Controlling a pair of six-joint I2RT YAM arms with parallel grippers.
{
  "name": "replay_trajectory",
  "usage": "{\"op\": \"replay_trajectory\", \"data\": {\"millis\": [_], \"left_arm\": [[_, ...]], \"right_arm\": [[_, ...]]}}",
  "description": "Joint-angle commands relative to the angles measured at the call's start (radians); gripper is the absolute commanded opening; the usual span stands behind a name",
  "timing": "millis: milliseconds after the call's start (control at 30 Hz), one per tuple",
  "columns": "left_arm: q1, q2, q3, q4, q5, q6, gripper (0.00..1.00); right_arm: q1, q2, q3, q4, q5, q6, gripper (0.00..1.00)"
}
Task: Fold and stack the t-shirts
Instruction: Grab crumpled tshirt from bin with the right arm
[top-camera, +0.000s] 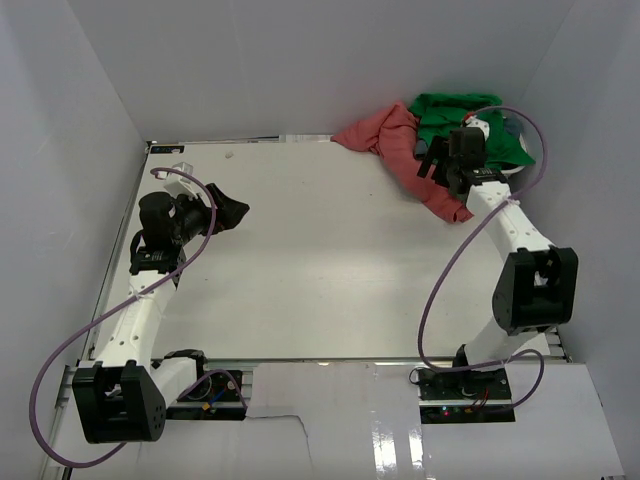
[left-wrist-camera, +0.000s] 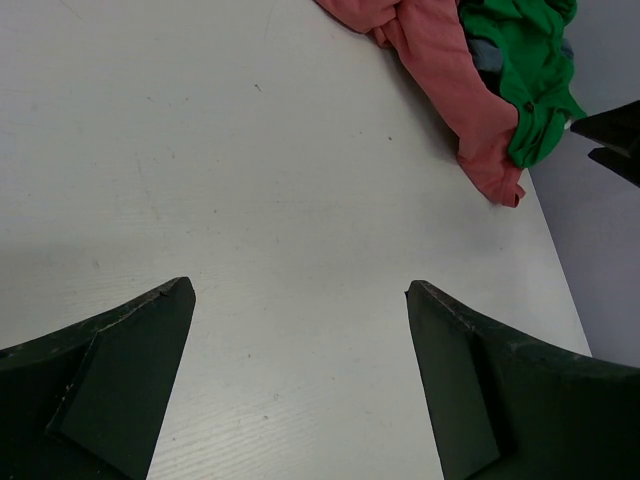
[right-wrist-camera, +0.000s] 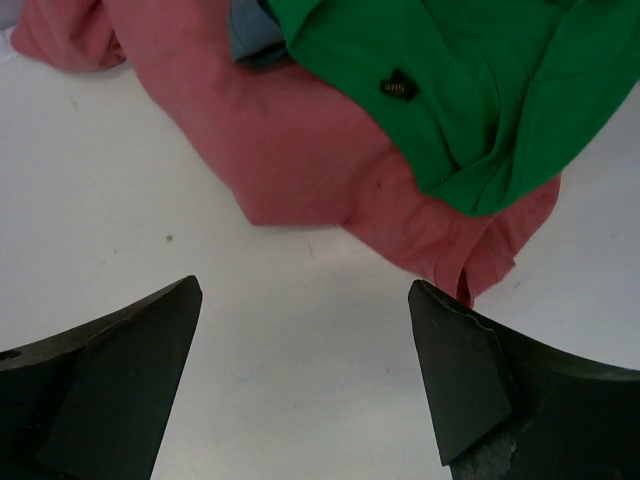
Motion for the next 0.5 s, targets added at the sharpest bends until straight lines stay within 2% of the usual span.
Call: {"op": "replay_trajectory", "data": {"millis": [0, 200, 300, 367, 467], "left_arm": [[-0.002, -0.032, -0.006, 0.021, 0.020, 0.008, 0.98], [-0.002, -0.032, -0.006, 0.023, 0.023, 0.007, 0.98], [-0.002, -0.026, -0.006, 0.023, 0.025, 0.004, 0.98], [-0.002, -0.023, -0.006, 0.023, 0.025, 0.004, 0.98], [-0.002, -0.021, -0.006, 0.023, 0.027, 0.002, 0.98]], "right_arm": [[-0.022, 0.120, 0.149, 0.054, 0.070, -0.001, 0.91], [-0.040, 0.342, 0.412, 0.048, 0.130, -0.009, 1.00], [-0.052, 0.442, 0.524, 0.042, 0.115, -0.001, 1.00], [-0.062, 0.487, 0.574, 0.032, 0.096, 0.013, 0.95], [-0.071, 0.551, 0.626, 0.037, 0.066, 0.045, 0.95]]}}
